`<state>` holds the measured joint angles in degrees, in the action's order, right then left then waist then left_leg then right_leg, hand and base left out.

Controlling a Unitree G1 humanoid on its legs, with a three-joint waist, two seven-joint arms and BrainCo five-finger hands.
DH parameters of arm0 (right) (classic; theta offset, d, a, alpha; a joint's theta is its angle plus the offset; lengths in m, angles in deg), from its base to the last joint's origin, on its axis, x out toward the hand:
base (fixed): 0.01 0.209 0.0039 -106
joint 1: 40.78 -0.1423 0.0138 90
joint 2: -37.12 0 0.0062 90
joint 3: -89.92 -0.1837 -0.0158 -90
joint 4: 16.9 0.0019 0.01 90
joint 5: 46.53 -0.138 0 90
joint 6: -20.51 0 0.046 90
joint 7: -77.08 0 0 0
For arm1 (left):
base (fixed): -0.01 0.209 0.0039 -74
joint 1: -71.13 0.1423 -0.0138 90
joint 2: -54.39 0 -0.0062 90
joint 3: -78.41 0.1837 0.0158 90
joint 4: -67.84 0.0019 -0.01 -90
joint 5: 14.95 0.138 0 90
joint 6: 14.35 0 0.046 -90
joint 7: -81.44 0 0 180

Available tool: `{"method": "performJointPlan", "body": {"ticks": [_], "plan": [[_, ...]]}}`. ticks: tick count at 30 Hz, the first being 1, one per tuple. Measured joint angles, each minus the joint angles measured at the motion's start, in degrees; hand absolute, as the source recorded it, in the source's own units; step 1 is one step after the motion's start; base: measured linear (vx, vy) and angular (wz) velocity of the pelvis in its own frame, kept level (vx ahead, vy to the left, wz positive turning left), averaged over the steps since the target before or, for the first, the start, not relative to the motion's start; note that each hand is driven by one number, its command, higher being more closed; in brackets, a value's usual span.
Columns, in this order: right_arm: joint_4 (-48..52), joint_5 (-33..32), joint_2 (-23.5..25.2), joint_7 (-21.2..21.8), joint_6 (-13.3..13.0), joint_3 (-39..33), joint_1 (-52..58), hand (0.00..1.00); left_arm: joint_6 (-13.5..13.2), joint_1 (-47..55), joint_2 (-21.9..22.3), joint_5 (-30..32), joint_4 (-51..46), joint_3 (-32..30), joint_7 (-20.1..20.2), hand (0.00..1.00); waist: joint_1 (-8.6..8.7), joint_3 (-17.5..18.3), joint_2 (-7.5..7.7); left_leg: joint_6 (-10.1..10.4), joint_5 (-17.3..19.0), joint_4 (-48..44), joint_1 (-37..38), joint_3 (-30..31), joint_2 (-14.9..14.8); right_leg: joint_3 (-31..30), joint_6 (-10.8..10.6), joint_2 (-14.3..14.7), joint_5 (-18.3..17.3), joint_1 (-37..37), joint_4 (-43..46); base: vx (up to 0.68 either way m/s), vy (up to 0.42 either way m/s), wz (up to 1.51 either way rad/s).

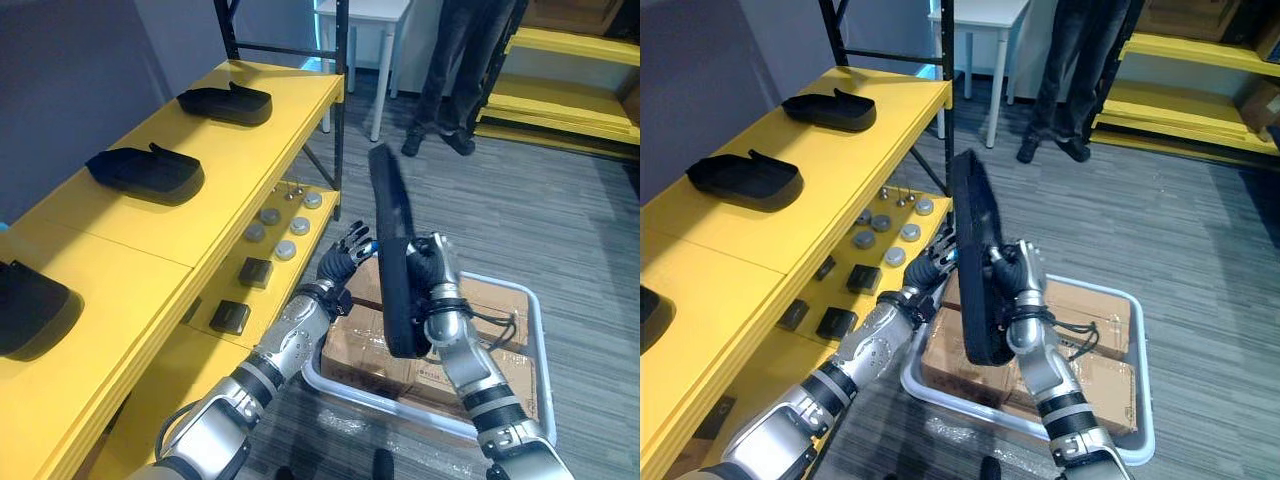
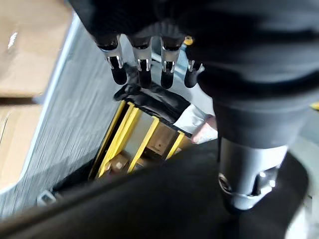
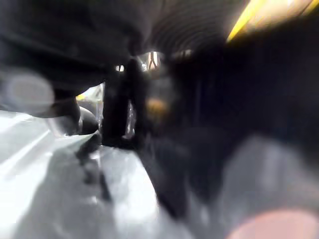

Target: Walk over and take plastic housings, then place them on the shelf

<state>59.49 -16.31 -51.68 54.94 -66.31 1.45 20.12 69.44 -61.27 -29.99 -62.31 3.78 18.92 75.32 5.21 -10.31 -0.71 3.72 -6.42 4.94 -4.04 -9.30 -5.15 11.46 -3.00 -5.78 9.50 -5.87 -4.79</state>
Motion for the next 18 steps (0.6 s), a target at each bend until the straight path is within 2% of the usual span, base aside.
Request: {"method": "performJointPlan", "body": {"ticks": [2, 8, 18], "plan": [[2.6, 1.5, -1.8, -1.2, 0.2, -4.1, 0.3, 1.0, 0.0, 1.2, -0.3, 4.0, -0.4, -1.1, -0.8, 0.0, 0.13, 0.0, 0.0, 0.0, 0.0, 0.0, 0.0, 0.0, 0.0, -0.1, 0.0, 0.0, 0.0, -0.1, 0.0, -0.02, 0.016, -0.01], [4.5, 3.2, -3.7, -2.1, 0.7, -9.4, 2.7, 1.0, 0.2, 2.3, 0.5, 8.3, -0.5, -2.7, -1.1, 0.0, 0.48, 0.0, 0.0, 0.0, 0.0, 0.0, 0.0, -0.1, -0.1, -0.2, 0.0, 0.1, 0.0, -0.1, 0.0, 0.0, 0.0, 0.0], [4.2, 6.0, -4.8, -2.1, 1.2, -10.3, 4.0, 1.0, 0.2, 2.8, 0.7, 8.0, -0.6, -4.3, -0.7, 0.0, 0.52, 0.0, 0.0, 0.0, 0.0, 0.0, 0.1, -0.1, 0.0, -0.4, 0.0, 0.1, 0.0, -0.1, 0.0, -0.03, 0.026, 0.0]]}}
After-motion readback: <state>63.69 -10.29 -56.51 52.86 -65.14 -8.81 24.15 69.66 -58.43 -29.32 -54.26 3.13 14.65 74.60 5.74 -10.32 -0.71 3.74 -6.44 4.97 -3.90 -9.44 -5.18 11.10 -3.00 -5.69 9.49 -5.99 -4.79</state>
